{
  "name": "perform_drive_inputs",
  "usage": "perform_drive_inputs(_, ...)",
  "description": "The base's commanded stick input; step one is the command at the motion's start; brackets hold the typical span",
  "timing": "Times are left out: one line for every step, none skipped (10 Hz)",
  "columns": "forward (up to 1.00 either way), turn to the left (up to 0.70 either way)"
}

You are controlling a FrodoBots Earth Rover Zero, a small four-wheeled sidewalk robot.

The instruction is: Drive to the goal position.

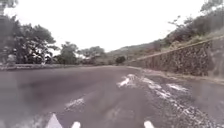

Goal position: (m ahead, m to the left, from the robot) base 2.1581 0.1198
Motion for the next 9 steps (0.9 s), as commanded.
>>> perform_drive_inputs(1.00,0.00)
perform_drive_inputs(1.00,0.00)
perform_drive_inputs(1.00,0.00)
perform_drive_inputs(1.00,0.00)
perform_drive_inputs(1.00,0.00)
perform_drive_inputs(1.00,0.00)
perform_drive_inputs(1.00,0.00)
perform_drive_inputs(1.00,0.00)
perform_drive_inputs(1.00,0.00)
